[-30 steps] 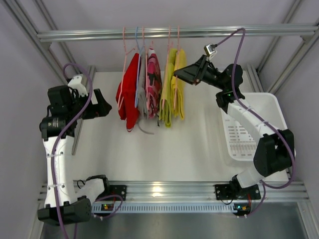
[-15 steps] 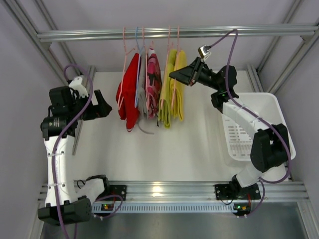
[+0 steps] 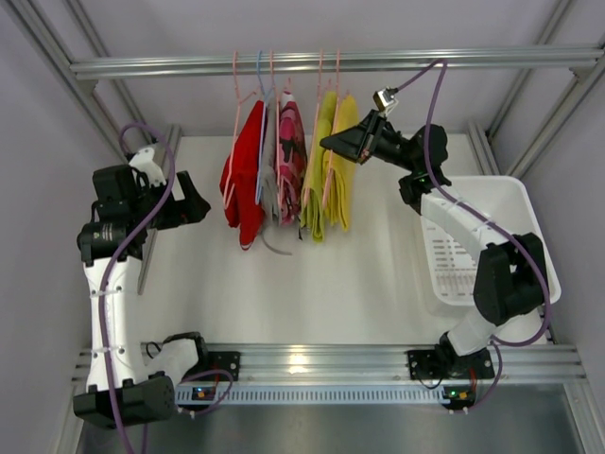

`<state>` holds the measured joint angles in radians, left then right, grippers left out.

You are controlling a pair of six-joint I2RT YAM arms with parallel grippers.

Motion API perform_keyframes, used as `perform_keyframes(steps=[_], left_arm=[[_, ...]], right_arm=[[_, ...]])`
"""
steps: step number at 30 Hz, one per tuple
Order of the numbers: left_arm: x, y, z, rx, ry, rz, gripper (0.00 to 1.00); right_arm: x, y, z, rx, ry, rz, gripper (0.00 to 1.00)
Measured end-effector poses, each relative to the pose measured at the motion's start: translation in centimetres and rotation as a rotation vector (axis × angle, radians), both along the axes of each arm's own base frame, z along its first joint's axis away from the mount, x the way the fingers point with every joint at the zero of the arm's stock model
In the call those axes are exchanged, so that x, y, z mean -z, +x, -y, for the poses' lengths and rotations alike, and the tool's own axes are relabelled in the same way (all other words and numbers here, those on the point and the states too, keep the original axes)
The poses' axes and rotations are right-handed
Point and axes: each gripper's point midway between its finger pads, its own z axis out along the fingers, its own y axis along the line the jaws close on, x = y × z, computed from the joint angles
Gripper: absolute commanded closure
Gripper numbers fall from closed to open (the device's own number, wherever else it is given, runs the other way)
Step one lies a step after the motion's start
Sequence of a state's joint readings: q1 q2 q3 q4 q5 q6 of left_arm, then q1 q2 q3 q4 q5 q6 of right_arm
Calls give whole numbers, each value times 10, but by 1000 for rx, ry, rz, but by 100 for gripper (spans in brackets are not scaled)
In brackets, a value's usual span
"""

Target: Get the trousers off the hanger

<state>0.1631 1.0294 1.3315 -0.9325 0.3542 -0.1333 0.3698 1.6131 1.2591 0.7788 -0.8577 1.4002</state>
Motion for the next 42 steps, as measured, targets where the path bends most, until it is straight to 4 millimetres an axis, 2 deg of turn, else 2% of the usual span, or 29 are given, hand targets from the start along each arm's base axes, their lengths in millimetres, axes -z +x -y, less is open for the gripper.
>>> perform_keyframes(steps=[6, 24, 29, 32, 36, 39, 42], left_arm=[[-1, 0, 0, 2, 0, 7, 1], [-10, 3, 9, 43, -26, 64, 1], [-23, 3, 23, 97, -87, 107, 1], [-46, 2, 43, 186, -173, 167, 1], [-100, -4, 70, 340, -282, 305, 1], [-141, -7, 84, 439, -331, 397, 1], [-168, -11, 92, 505, -370, 462, 1]], right_arm=[[-6, -3, 0, -17, 4, -1, 100], [-46, -22, 8, -21, 18, 99, 100], [-52, -31, 11, -26, 8, 112, 100], [-59, -44, 16, -28, 2, 132, 100], [-64, -68, 24, -29, -4, 169, 100], [-67, -84, 30, -26, -11, 191, 100], [-64, -96, 34, -22, -27, 204, 100]])
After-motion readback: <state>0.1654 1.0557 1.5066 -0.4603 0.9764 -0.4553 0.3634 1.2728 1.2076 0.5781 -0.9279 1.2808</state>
